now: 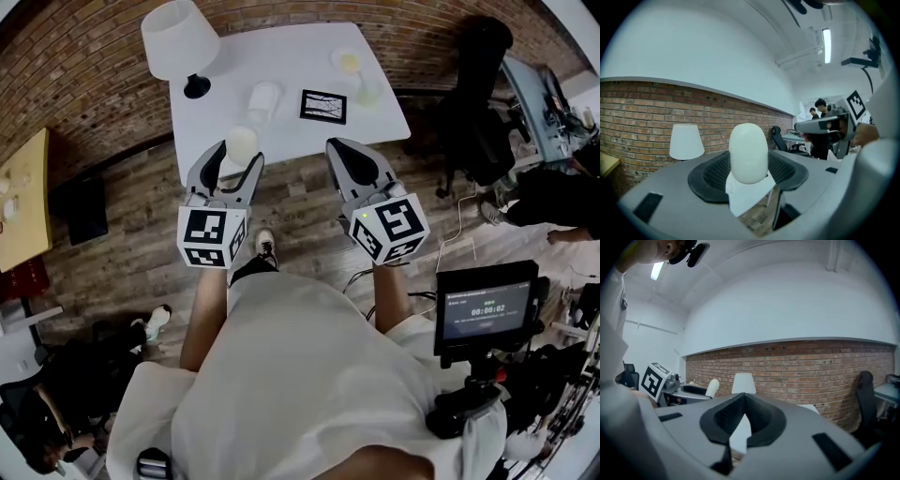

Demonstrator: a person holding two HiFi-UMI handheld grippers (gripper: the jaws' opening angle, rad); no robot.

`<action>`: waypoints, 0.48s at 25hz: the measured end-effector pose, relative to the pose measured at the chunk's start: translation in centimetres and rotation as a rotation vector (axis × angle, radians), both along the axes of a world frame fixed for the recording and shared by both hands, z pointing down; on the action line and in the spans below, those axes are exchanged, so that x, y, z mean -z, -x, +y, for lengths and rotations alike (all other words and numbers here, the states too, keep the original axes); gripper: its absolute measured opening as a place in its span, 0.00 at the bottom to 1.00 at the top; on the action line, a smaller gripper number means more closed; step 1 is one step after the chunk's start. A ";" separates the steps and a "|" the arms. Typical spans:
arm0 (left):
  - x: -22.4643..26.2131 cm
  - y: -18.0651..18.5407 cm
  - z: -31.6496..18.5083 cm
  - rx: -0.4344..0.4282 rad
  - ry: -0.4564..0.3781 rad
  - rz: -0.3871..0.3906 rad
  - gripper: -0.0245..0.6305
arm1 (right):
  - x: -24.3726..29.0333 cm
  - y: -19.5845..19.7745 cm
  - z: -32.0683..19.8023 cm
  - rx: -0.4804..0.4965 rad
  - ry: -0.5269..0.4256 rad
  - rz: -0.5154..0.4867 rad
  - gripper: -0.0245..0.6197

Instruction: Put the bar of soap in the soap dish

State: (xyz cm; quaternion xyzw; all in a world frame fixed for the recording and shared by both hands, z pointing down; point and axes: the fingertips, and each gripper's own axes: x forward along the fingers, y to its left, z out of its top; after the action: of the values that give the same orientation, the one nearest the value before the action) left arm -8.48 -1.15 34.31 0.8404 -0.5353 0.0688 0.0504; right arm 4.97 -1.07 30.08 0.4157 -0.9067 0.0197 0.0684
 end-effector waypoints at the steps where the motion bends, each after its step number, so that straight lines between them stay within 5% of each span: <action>1: 0.0 0.0 -0.5 -0.003 0.002 0.001 0.43 | 0.0 0.0 -0.5 -0.004 0.004 -0.002 0.05; 12: -0.6 1.4 -6.4 -0.028 0.017 -0.011 0.43 | -0.7 1.9 -5.1 0.008 0.052 -0.068 0.05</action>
State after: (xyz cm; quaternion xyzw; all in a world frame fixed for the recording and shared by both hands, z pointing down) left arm -9.88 -7.59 34.96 0.8470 -0.5230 0.0786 0.0534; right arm 3.07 -6.18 30.73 0.4090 -0.9095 0.0569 0.0483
